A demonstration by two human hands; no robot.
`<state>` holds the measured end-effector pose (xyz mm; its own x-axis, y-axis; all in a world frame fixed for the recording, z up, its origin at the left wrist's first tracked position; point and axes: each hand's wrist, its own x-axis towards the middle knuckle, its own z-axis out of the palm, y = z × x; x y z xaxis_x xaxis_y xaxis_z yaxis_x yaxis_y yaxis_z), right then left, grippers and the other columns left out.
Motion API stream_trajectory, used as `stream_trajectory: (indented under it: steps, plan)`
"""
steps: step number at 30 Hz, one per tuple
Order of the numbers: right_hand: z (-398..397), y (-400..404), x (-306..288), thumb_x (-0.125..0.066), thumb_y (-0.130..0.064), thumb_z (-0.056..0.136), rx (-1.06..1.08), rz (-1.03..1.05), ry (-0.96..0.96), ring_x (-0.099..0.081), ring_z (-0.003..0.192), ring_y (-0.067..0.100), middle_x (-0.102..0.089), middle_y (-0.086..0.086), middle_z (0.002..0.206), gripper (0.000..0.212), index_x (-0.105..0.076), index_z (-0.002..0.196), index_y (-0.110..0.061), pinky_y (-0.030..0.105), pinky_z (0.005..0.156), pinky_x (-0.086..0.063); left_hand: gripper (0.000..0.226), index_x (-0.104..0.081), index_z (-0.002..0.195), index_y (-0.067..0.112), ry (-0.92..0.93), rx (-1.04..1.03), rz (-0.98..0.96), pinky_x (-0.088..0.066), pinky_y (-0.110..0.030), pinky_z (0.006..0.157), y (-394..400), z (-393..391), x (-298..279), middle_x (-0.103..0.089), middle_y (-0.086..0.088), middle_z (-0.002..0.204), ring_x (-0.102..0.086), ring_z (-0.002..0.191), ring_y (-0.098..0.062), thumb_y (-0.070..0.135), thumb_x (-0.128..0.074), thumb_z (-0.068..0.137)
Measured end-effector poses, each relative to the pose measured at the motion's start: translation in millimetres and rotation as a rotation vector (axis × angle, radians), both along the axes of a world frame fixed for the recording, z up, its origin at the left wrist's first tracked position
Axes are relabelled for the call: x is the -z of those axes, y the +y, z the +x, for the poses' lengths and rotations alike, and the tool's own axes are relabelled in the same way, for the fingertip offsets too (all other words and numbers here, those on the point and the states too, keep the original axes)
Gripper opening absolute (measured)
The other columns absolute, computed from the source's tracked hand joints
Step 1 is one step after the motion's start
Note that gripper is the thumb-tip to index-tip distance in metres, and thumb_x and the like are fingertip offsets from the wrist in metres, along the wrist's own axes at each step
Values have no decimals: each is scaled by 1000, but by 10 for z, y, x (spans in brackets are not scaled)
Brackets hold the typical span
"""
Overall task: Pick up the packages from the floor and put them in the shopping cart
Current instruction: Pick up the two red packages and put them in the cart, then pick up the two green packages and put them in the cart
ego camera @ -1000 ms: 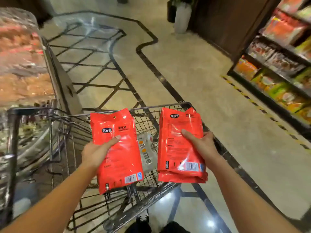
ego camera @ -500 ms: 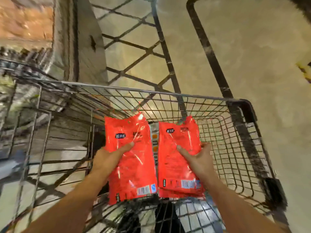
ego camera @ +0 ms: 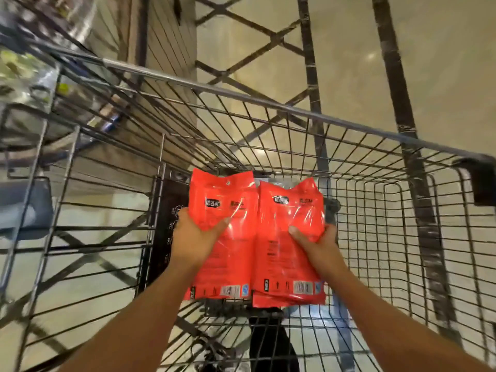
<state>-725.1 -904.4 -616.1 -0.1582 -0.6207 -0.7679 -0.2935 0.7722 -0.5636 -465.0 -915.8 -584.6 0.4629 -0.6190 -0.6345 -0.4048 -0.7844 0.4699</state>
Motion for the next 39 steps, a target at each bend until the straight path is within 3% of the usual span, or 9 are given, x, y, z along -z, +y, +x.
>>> stream_trajectory:
  steps: [3, 7, 11, 14, 16, 21, 25, 30, 39]
  plan:
    - [-24, 61, -45, -75, -76, 71, -82, 17, 68, -66, 108, 24, -66, -2, 123, 90, -45, 137, -22, 40, 95, -50, 97, -37, 146, 5, -128, 187, -1, -48, -51, 105, 107, -95, -165, -56, -19, 143, -56, 128, -40, 58, -79, 76]
    - [8, 123, -243, -71, -62, 86, -155, 75, 138, -65, 114, 31, -65, 7, 130, 81, -43, 146, -15, 43, 98, -52, 99, -13, 163, 11, -291, 444, -6, -30, -48, 122, 176, -157, -558, -26, -12, 168, -26, 154, -31, 44, -70, 88]
    - [200, 273, -601, -50, -89, 73, -495, -51, 338, -61, 124, 36, -61, 16, 137, 105, -42, 145, -13, 44, 102, -50, 89, -19, 163, 19, -337, 635, -103, -23, -43, 125, 308, 32, -1109, -25, -7, 169, -23, 155, -27, 50, -62, 92]
    - [609, 353, -1193, -37, -82, 90, -787, -195, 472, -40, 146, 33, -34, 7, 163, 99, -19, 163, -17, 43, 115, -39, 83, -27, 160, 19, -492, 754, -208, -17, -47, 126, 461, 284, -1689, -30, -7, 166, -26, 153, -28, 55, -58, 91]
    - [978, 370, -1663, -28, -87, 86, -829, -295, 480, -28, 154, 31, -21, 10, 170, 108, -10, 165, -16, 44, 121, -32, 81, -35, 156, 19, -579, 767, -299, -15, -51, 126, 608, 512, -2119, -34, -7, 164, -28, 153, -28, 58, -54, 87]
    - [1974, 510, -2839, -40, -72, 95, -917, -625, 466, -19, 157, 29, -19, 17, 170, 97, -12, 164, -9, 39, 123, -21, 85, -23, 163, 21, -728, 654, -414, -6, -48, 129, 1070, 1338, -3117, -21, -5, 172, -16, 159, -25, 61, -47, 93]
    - [2902, 842, -3677, -14, -94, 76, -1004, -875, 468, -19, 157, 29, -21, 17, 170, 122, -13, 164, -10, 42, 127, -20, 87, -18, 164, 24, -852, 531, -424, -10, -46, 129, 1733, 2185, -3859, -19, -2, 172, -15, 159, -23, 67, -44, 92]
    - [4173, 1505, -4564, -38, -79, 92, -1159, -1172, 458, -16, 158, 30, -16, 13, 172, 100, -14, 165, -14, 41, 126, -22, 91, -29, 161, 23, -960, 298, -446, -17, -46, 127, 2907, 3134, -4552, -30, -3, 169, -22, 157, -22, 69, -42, 83]
    - [6104, 2594, -5430, 0, -99, 71, -1454, -1448, 473, -28, 153, 39, -29, 13, 167, 125, -24, 163, -17, 52, 122, -30, 74, -45, 150, 21, -1112, -215, -306, -27, -52, 121, 5061, 4700, -5314, -47, -6, 156, -37, 147, -28, 60, -57, 88]
